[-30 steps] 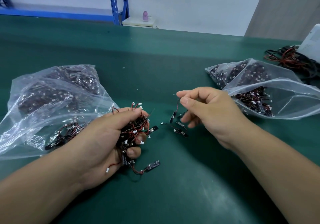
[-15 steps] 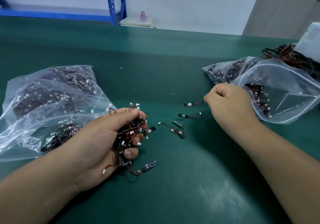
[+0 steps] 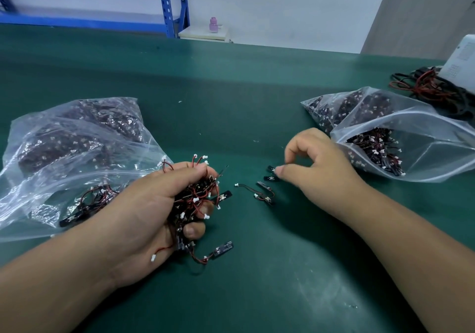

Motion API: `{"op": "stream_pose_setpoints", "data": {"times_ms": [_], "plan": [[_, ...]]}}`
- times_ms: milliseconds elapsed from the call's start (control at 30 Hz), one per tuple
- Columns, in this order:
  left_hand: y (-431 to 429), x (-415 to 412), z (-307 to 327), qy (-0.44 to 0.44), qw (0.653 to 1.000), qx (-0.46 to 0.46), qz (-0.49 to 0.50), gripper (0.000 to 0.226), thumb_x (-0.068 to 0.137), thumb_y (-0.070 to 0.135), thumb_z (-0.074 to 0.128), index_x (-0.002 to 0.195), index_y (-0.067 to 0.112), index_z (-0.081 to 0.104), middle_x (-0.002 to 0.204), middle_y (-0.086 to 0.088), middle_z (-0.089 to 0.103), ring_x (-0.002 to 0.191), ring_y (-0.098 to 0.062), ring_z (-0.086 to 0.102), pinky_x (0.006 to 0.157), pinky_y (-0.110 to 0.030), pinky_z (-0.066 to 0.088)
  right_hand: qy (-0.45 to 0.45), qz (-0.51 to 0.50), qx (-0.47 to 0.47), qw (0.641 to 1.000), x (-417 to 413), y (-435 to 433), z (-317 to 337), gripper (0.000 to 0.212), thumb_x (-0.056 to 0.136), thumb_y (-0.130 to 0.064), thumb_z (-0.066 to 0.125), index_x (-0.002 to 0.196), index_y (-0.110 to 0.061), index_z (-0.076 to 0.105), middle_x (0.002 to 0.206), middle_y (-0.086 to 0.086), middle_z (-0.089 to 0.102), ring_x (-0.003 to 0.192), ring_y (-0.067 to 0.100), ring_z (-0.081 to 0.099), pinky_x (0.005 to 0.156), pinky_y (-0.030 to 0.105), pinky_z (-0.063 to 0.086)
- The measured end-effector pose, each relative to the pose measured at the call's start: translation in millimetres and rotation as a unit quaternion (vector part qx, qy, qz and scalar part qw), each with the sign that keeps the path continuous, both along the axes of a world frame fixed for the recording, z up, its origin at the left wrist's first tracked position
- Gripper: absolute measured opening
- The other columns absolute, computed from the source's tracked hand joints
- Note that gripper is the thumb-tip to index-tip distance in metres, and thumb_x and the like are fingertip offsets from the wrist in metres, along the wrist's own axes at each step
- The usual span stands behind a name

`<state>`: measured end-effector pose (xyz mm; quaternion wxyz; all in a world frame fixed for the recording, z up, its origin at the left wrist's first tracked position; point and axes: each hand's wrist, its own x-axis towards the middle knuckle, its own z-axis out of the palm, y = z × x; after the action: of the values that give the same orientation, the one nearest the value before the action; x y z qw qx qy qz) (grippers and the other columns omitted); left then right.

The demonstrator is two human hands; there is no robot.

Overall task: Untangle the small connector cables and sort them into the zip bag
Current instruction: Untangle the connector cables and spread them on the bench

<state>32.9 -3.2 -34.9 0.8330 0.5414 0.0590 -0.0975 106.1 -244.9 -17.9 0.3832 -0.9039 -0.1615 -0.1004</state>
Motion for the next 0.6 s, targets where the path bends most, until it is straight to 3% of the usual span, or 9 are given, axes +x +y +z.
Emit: {"op": "stream_pose_setpoints", "data": {"times_ms": [67, 133, 200, 300, 467, 533, 600], "plan": [[0.0, -0.2, -0.1, -0.001, 1.000, 0.001, 0.004, 0.051, 0.043, 0.044, 0.094, 0.082, 0.018, 0.075, 0.074, -0.009, 0.064, 0.049, -0.017, 0.052, 0.043, -0.022, 0.037, 0.041, 0.081, -0.065, 0.994, -4.1, -1.4, 5.1, 0.032, 0.060, -0.040, 0.076, 0.088, -0.040, 0.061, 0.116, -0.022, 0.049, 0.118, 0.010, 0.045, 0.110, 0.043, 0.030], [-0.3, -0.3, -0.2, -0.002, 1.000, 0.002, 0.001, 0.050, 0.043, 0.044, 0.094, 0.082, 0.018, 0.075, 0.074, -0.009, 0.064, 0.049, -0.017, 0.052, 0.043, -0.022, 0.037, 0.065, 0.134, -0.112, 0.982, -4.9, -2.5, 7.6, 0.041, 0.065, -0.035, 0.082, 0.098, -0.048, 0.062, 0.122, -0.029, 0.048, 0.121, 0.006, 0.039, 0.113, 0.040, 0.023], [-0.7, -0.7, 0.0, -0.003, 1.000, -0.002, 0.001, 0.050, 0.044, 0.043, 0.094, 0.083, 0.017, 0.074, 0.075, -0.009, 0.065, 0.049, -0.017, 0.052, 0.041, -0.022, 0.036, 0.058, 0.148, -0.135, 0.978, -4.9, -1.9, 7.2, 0.034, 0.073, -0.035, 0.082, 0.098, -0.050, 0.065, 0.117, -0.028, 0.051, 0.118, 0.003, 0.039, 0.110, 0.033, 0.020], [-1.5, -1.7, 0.5, -0.005, 1.000, -0.004, 0.003, 0.051, 0.046, 0.042, 0.094, 0.085, 0.016, 0.074, 0.076, -0.012, 0.064, 0.050, -0.018, 0.052, 0.041, -0.022, 0.036, 0.033, 0.125, -0.153, 0.980, -5.4, 4.1, 1.2, 0.020, 0.077, -0.049, 0.075, 0.096, -0.049, 0.067, 0.108, -0.026, 0.051, 0.110, 0.001, 0.039, 0.097, 0.027, 0.021], [-2.8, -1.6, 1.0, -0.005, 1.000, 0.000, 0.007, 0.050, 0.047, 0.042, 0.093, 0.085, 0.015, 0.073, 0.075, -0.012, 0.064, 0.049, -0.018, 0.052, 0.042, -0.023, 0.037, -0.039, 0.022, -0.190, 0.981, -13.6, 25.0, -12.0, 0.024, 0.084, -0.057, 0.063, 0.099, -0.040, 0.066, 0.102, -0.017, 0.051, 0.102, 0.011, 0.045, 0.093, 0.034, 0.034], [-2.3, -1.1, 0.8, -0.006, 1.000, 0.000, 0.004, 0.049, 0.049, 0.042, 0.093, 0.085, 0.015, 0.074, 0.076, -0.012, 0.064, 0.049, -0.018, 0.052, 0.042, -0.023, 0.037, -0.002, 0.011, -0.144, 0.989, -10.1, 25.4, -10.2, 0.019, 0.087, -0.047, 0.065, 0.103, -0.037, 0.065, 0.103, -0.016, 0.051, 0.100, 0.011, 0.049, 0.094, 0.030, 0.039], [-1.7, -0.9, 0.6, -0.007, 1.000, 0.000, 0.002, 0.048, 0.050, 0.041, 0.092, 0.086, 0.015, 0.074, 0.076, -0.011, 0.065, 0.050, -0.018, 0.052, 0.043, -0.023, 0.037, 0.048, -0.013, -0.048, 0.998, -1.5, 18.2, -4.5, 0.014, 0.087, -0.022, 0.067, 0.095, -0.033, 0.065, 0.096, -0.015, 0.056, 0.086, 0.006, 0.054, 0.081, 0.016, 0.042]]}}
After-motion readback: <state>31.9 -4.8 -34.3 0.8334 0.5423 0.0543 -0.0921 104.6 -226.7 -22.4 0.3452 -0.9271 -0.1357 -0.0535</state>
